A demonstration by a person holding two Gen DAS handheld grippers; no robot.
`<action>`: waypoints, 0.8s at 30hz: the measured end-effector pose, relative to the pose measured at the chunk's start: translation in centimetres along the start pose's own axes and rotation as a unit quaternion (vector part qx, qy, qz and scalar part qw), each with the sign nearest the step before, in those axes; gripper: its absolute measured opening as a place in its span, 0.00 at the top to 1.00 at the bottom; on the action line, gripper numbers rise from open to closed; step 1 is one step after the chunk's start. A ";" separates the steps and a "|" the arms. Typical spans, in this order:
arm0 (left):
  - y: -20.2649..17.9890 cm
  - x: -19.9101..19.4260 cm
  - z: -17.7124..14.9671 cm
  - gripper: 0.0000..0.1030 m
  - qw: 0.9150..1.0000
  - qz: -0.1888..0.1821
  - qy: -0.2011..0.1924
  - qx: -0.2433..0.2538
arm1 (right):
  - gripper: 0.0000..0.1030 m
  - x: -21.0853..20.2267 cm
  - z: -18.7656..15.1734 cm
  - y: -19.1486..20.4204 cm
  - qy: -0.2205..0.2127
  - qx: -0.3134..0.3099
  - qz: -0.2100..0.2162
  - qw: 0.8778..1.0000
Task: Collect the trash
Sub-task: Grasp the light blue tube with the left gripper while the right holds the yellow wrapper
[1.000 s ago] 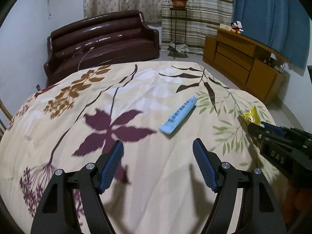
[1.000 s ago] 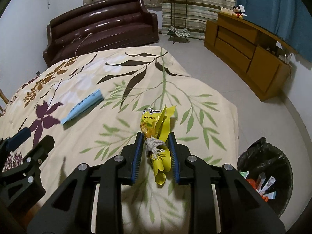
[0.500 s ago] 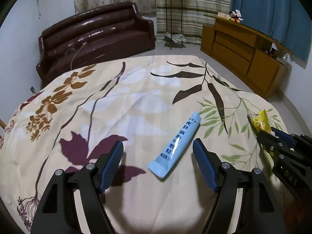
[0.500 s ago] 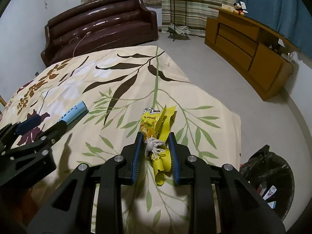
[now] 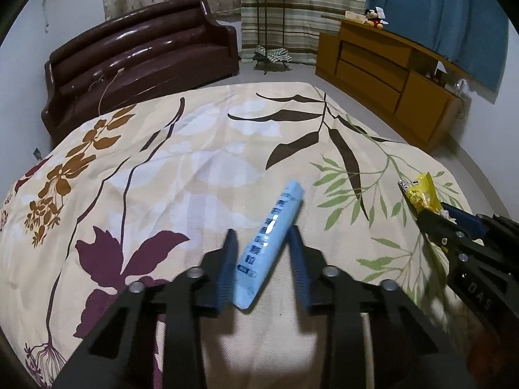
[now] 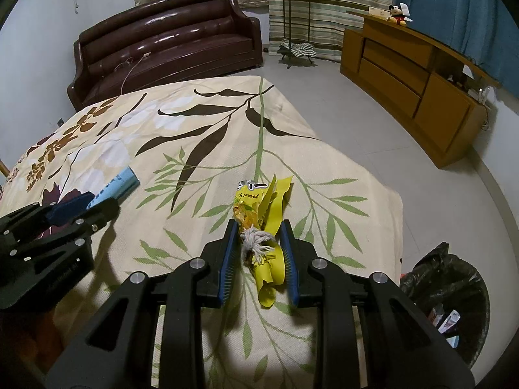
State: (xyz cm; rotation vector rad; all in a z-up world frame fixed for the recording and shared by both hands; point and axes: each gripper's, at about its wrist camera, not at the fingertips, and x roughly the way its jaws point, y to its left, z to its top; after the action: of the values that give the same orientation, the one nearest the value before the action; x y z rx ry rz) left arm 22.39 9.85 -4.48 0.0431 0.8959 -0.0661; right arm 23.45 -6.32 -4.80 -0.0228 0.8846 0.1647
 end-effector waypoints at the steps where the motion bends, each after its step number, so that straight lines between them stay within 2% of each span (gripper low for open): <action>1: 0.0 -0.1 -0.1 0.78 1.000 0.000 -0.001 0.001 | 0.75 0.0 0.0 0.0 0.000 0.000 0.000 1.000; 2: 0.0 -0.1 -0.1 0.82 1.000 0.000 -0.002 0.000 | 0.75 0.0 0.0 0.0 0.000 0.000 0.000 1.000; 15: 0.3 -2.2 -1.4 0.82 1.000 0.012 -0.017 -0.012 | 0.75 -0.4 -0.6 0.1 -0.002 0.002 0.000 1.000; 24: 0.0 -4.8 -3.1 0.82 0.999 0.012 -0.028 -0.020 | 0.75 -3.0 -2.5 0.8 -0.012 -0.001 0.006 1.000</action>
State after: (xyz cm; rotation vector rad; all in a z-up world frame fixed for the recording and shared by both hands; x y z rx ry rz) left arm 16.99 10.24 -2.72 0.0137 0.8404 -0.0276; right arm 19.55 -6.17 -3.97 -0.0163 0.8616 0.1771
